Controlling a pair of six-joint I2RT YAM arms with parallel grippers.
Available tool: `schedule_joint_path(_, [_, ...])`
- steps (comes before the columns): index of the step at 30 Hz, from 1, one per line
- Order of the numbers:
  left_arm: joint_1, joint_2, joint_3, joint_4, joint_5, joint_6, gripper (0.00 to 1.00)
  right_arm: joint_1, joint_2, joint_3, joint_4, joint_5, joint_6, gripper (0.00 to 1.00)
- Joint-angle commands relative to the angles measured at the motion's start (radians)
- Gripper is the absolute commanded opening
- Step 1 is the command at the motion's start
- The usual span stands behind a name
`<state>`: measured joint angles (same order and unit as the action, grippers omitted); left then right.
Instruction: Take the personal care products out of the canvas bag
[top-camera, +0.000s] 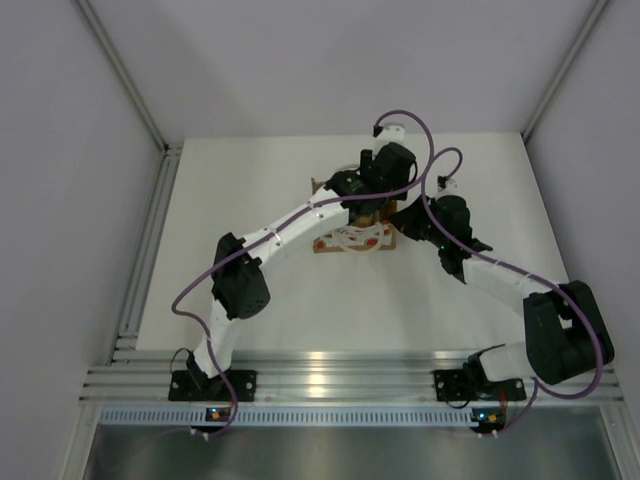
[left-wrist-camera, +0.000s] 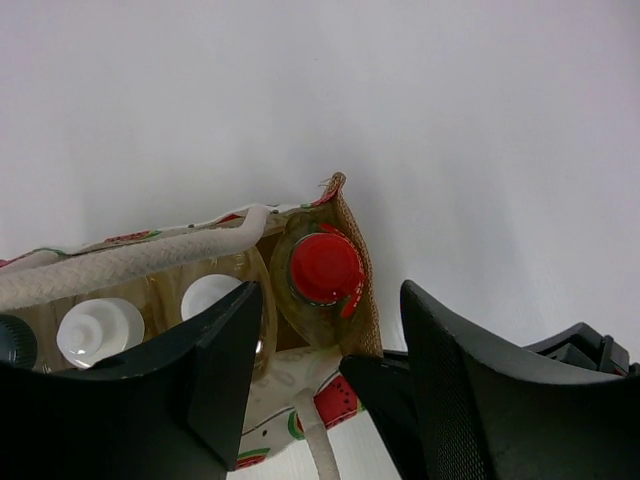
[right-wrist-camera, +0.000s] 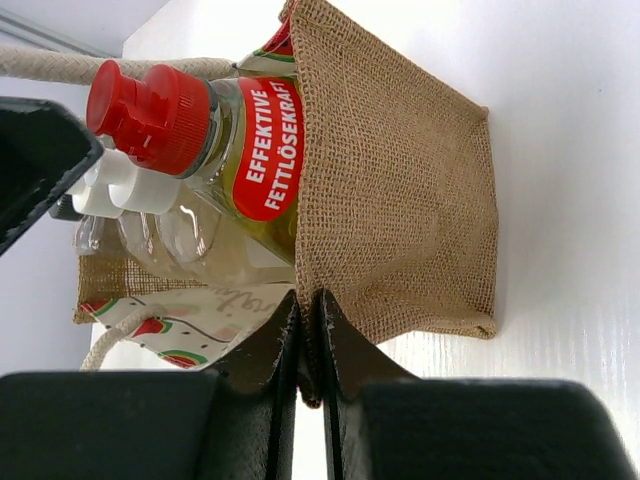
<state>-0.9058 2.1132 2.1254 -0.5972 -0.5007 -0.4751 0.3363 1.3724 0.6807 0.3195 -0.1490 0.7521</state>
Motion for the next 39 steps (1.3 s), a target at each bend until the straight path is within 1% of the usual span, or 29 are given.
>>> schedule_joint_path(1, [-0.004, 0.022, 0.062, 0.043, -0.05, 0.036, 0.62, 0.009, 0.014, -0.018, 0.027, -0.052, 0.006, 0.0])
schedule_joint_path(6, [-0.01, 0.05, 0.064, 0.04, -0.078, 0.07, 0.61, 0.009, -0.001, -0.021, 0.026, -0.043, 0.006, 0.0])
schedule_joint_path(10, [-0.01, 0.068, 0.068, 0.04, -0.071, 0.076, 0.62, 0.009, -0.012, -0.021, 0.016, -0.054, 0.004, 0.0])
schedule_joint_path(16, [-0.008, 0.113, 0.114, 0.045, -0.081, 0.087, 0.61, 0.01, -0.022, -0.033, 0.018, -0.055, 0.006, 0.0])
schedule_joint_path(20, [-0.008, 0.134, 0.134, 0.045, -0.085, 0.099, 0.53, 0.01, -0.015, -0.036, 0.026, -0.06, 0.01, 0.0])
schedule_joint_path(21, [-0.008, 0.136, 0.133, 0.045, -0.09, 0.099, 0.48, 0.01, -0.013, -0.038, 0.026, -0.06, 0.012, 0.0])
schedule_joint_path(31, [-0.01, 0.145, 0.1, 0.045, -0.101, 0.092, 0.49, 0.01, -0.009, -0.032, 0.03, -0.067, 0.015, 0.0])
schedule_joint_path(32, [-0.008, 0.143, 0.099, 0.045, -0.098, 0.086, 0.47, 0.009, -0.009, -0.032, 0.029, -0.067, 0.015, 0.0])
schedule_joint_path(34, [-0.01, 0.143, 0.093, 0.045, -0.093, 0.079, 0.42, 0.01, -0.01, -0.029, 0.027, -0.067, 0.015, 0.0])
schedule_joint_path(36, [-0.01, 0.146, 0.088, 0.046, -0.09, 0.072, 0.3, 0.01, -0.012, -0.029, 0.027, -0.067, 0.015, 0.0])
schedule_joint_path(38, [-0.01, 0.151, 0.087, 0.046, -0.085, 0.069, 0.23, 0.009, -0.012, -0.029, 0.027, -0.067, 0.018, 0.0])
schedule_joint_path(39, [-0.01, 0.152, 0.087, 0.047, -0.084, 0.067, 0.16, 0.009, -0.012, -0.029, 0.027, -0.067, 0.018, 0.0])
